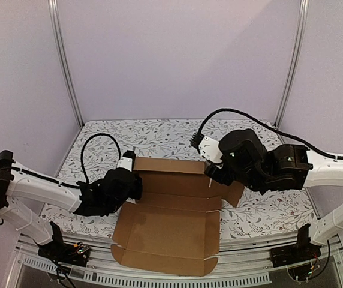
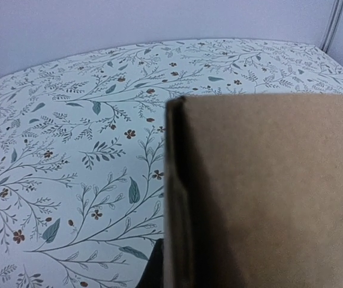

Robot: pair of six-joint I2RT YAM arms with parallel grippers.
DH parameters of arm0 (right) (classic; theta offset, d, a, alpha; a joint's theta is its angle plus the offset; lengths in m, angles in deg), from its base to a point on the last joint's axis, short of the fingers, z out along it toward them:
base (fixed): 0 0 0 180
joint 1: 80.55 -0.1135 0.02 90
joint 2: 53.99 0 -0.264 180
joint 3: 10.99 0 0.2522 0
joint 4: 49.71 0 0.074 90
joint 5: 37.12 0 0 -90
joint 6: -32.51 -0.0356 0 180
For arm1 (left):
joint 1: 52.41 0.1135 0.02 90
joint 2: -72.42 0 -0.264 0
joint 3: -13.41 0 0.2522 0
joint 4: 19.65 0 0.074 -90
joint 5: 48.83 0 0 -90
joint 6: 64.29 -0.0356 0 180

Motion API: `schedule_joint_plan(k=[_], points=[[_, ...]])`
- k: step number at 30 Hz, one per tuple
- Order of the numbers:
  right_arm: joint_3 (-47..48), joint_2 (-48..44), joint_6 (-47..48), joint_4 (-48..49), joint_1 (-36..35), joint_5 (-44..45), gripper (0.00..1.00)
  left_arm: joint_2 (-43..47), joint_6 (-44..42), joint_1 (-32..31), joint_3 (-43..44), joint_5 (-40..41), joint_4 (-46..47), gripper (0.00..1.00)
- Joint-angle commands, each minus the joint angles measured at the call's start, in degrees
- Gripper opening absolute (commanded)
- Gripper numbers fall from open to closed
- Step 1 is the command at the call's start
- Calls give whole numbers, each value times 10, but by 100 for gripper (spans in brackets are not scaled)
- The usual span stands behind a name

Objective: Fold the paper box

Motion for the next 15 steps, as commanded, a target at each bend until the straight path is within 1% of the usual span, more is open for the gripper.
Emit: schedule_joint_plan(k=[1,3,7,8,9,15], points=[[7,-19,-131,-55,54,-72,64,-12,29,-5,13,28,-26,0],[-1,-24,-173,-58,85,-104,51,-13,40,-3,13,28,-34,0],[-18,-17,-249,-49,141,-179,10,-12,68,-2,5,26,-49,0],[-20,-13,-264,-48,149,-189,2,-12,75,-2,2,25,-51,0],[-21,-7,-273,-45,154,-198,0,-12,79,-2,-1,22,-52,0],[-35,21,-315,-35,176,-214,0,-7,106,-2,-7,15,-64,0]])
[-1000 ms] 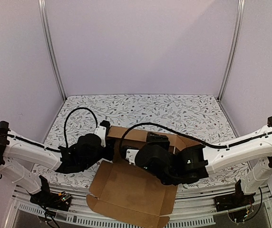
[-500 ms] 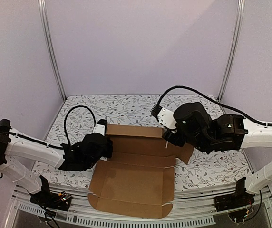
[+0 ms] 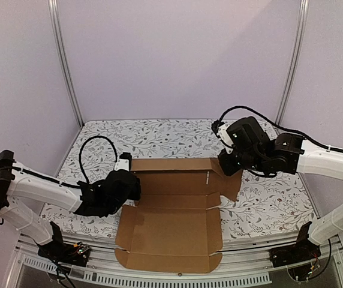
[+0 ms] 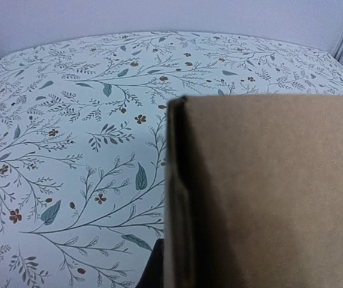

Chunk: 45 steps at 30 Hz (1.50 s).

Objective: Fold the paper box

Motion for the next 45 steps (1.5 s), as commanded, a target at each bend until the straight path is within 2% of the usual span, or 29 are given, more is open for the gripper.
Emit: schedule_joint_plan(k=[1,11,21,29,37,45], points=[[-23,18,-65,7,15,-40,0,1,36,-2,-12,-2,-23,0],[-73,31,-101,82,18,-66,0,-1,52,-2,-12,-13,-26,0],[-77,48,-153,176,19,-121,0,1,59,-2,-8,-39,-29,0],[-116,49,-251,296,20,-180,0,41,108,-2,-16,-87,-35,0],[-171,0,-297,430,20,-204,0,64,129,1,-24,-115,-28,0],[-175,-33,-297,425,21,-226,0,75,138,34,-43,-149,-7,0]])
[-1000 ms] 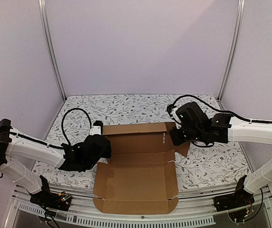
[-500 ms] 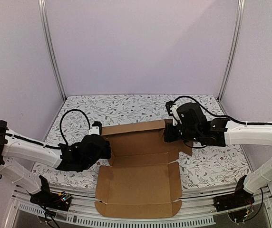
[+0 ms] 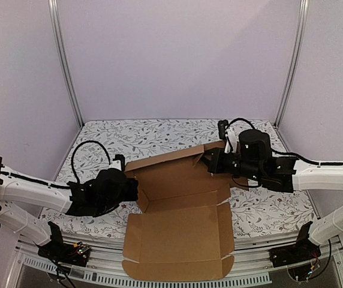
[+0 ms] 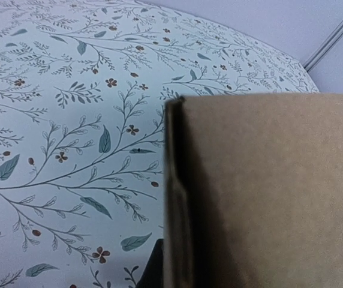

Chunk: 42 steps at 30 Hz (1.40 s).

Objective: Fold the paper box

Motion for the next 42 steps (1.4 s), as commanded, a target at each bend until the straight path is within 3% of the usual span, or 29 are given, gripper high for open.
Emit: schedule_joint_plan(k=[1,13,20,30,42], points=[[-2,-26,-4,13,2,-27,0,12,9,35,-20,-50,26,0],[7,-108,104,-120,2,-80,0,46,19,125,-43,-154,77,0],[-33,-195,170,-140,2,-105,0,63,48,157,-71,-217,128,0],[-115,-277,193,-20,3,-142,0,69,115,188,-112,-303,249,0],[-79,-216,187,68,3,-162,0,75,123,189,-107,-336,284,0]])
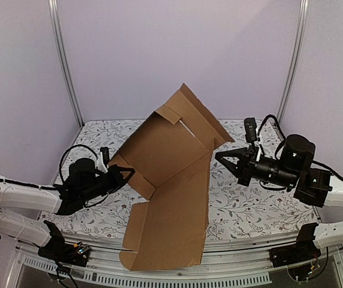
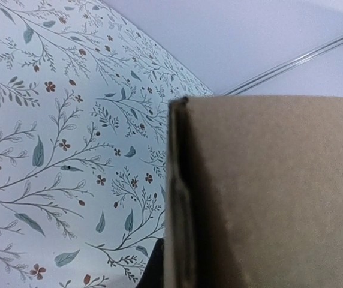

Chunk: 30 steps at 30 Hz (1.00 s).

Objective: Fold the paper box

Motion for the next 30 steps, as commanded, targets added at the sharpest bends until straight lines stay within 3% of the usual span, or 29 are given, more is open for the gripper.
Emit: schedule_joint_plan(k=[1,21,30], points=[[29,27,5,42,2,-13,0,8,14,8,2,-25,38,0],[51,105,-31,88,-13,-31,0,33,-4,8,18,-37,27,0],[48,110,-13,-31,-20,11,0,47,-36,9,47,-39,-22,0]])
